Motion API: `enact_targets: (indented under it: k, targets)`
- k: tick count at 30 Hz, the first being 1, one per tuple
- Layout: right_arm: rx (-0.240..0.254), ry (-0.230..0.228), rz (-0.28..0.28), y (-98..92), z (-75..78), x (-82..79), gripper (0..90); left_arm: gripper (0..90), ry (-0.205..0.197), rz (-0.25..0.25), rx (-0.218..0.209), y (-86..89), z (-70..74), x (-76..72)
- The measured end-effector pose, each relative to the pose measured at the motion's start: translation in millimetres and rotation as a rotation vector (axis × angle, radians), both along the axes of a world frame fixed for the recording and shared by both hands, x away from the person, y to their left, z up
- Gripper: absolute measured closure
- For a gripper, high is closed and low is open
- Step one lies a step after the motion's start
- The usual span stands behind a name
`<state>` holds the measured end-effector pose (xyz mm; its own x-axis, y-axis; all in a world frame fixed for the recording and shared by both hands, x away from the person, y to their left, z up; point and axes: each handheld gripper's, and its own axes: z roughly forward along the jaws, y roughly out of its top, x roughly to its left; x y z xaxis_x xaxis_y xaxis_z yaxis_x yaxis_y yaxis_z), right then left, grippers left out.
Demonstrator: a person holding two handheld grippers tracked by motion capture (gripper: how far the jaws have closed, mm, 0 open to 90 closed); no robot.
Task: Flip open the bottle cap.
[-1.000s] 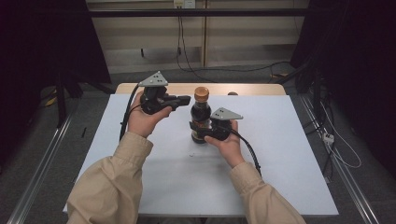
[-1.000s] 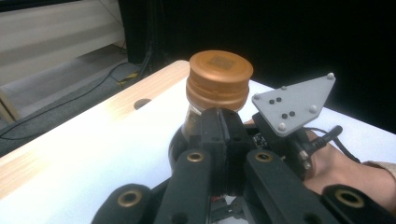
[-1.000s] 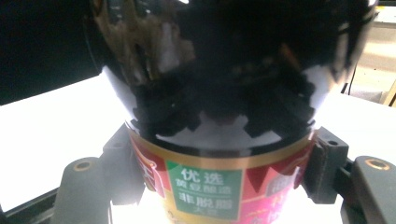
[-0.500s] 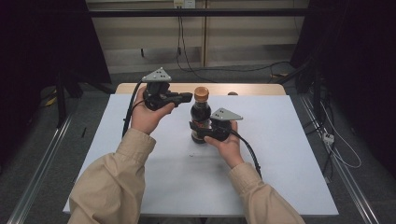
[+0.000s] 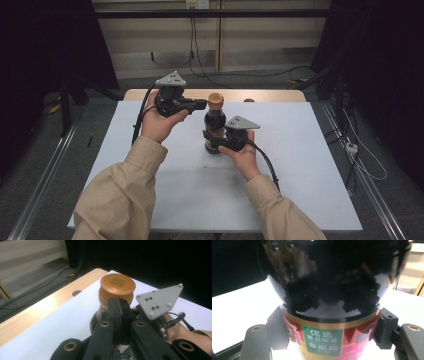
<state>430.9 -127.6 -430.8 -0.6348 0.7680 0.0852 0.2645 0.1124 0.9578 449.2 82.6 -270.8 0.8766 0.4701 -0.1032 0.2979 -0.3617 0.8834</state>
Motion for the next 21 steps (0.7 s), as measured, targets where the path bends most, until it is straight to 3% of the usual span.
enact_targets:
  k: [4,18,21]
  targets:
    - [-0.002,0.001,0.001,-0.1,0.1,0.0,30.2,90.0,0.011,-0.011,0.015,-2.9,-3.4,2.0]
    - [-0.004,0.004,0.008,-0.6,0.2,0.4,30.8,90.0,0.007,-0.024,-0.014,-1.1,-3.0,7.7]
    - [-0.009,0.008,0.010,-0.5,0.8,0.6,31.0,90.0,-0.001,-0.027,0.004,-2.3,-0.8,7.9]
